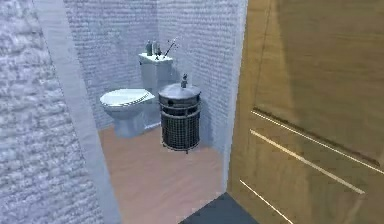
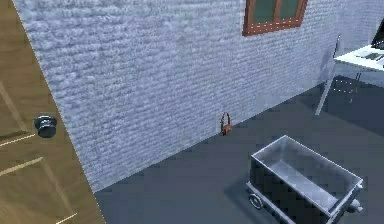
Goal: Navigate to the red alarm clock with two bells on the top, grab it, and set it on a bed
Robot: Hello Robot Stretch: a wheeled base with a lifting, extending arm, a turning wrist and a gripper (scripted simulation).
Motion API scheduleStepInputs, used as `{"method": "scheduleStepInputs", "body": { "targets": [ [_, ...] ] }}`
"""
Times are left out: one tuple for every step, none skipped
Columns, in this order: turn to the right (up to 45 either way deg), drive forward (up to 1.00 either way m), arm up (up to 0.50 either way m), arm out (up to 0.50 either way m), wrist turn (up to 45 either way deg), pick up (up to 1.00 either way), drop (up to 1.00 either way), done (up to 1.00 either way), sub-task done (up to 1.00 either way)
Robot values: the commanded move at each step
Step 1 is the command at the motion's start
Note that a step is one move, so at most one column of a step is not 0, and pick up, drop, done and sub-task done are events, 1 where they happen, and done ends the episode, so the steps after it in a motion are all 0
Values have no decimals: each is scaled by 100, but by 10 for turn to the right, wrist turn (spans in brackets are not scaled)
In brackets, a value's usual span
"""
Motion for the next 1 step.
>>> {"method": "scheduleStepInputs", "body": {
  "targets": [
    [30, 0, 0, 0, 0, 0, 0, 0, 0]
  ]
}}
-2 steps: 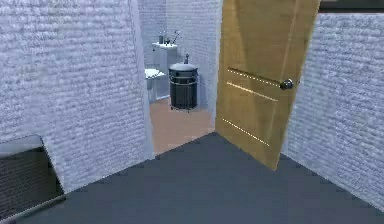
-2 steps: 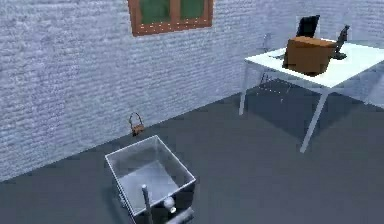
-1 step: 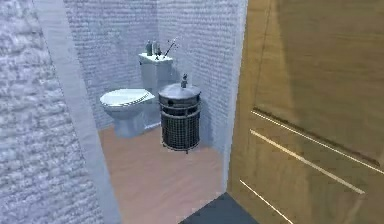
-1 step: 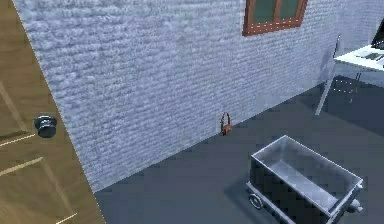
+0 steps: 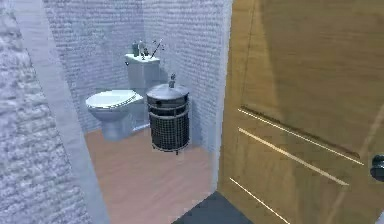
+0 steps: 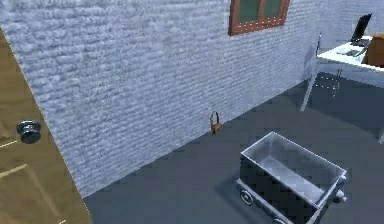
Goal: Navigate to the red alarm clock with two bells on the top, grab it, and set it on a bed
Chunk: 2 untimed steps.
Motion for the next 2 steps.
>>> {"method": "scheduleStepInputs", "body": {
  "targets": [
    [0, 50, 0, 0, 0, 0, 0, 0, 0],
    [-330, 0, 0, 0, 0, 0, 0, 0, 0]
  ]
}}
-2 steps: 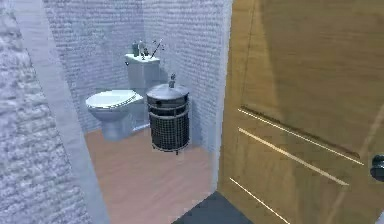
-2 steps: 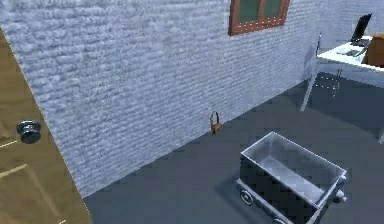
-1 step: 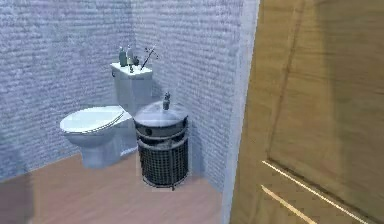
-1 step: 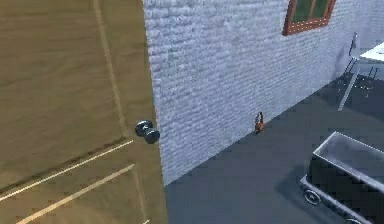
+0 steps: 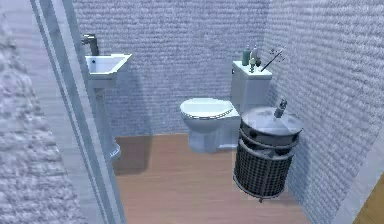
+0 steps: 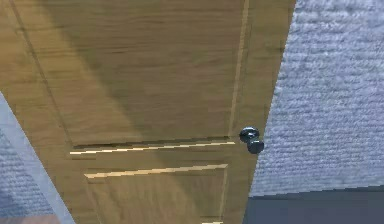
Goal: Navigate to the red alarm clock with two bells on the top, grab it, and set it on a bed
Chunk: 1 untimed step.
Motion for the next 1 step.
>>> {"method": "scheduleStepInputs", "body": {
  "targets": [
    [0, 15, 0, 0, 0, 0, 0, 0, 0]
  ]
}}
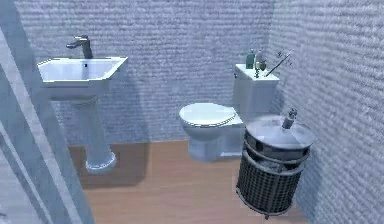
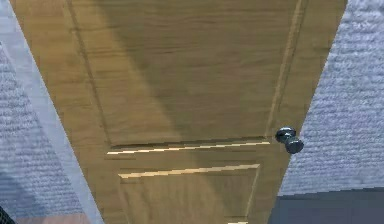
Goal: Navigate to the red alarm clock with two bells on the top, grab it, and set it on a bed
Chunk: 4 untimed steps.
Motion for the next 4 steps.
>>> {"method": "scheduleStepInputs", "body": {
  "targets": [
    [-60, 0, 0, 0, 0, 0, 0, 0, 0],
    [0, 45, 0, 0, 0, 0, 0, 0, 0],
    [-450, 0, 0, 0, 0, 0, 0, 0, 0],
    [-330, 0, 0, 0, 0, 0, 0, 0, 0]
  ]
}}
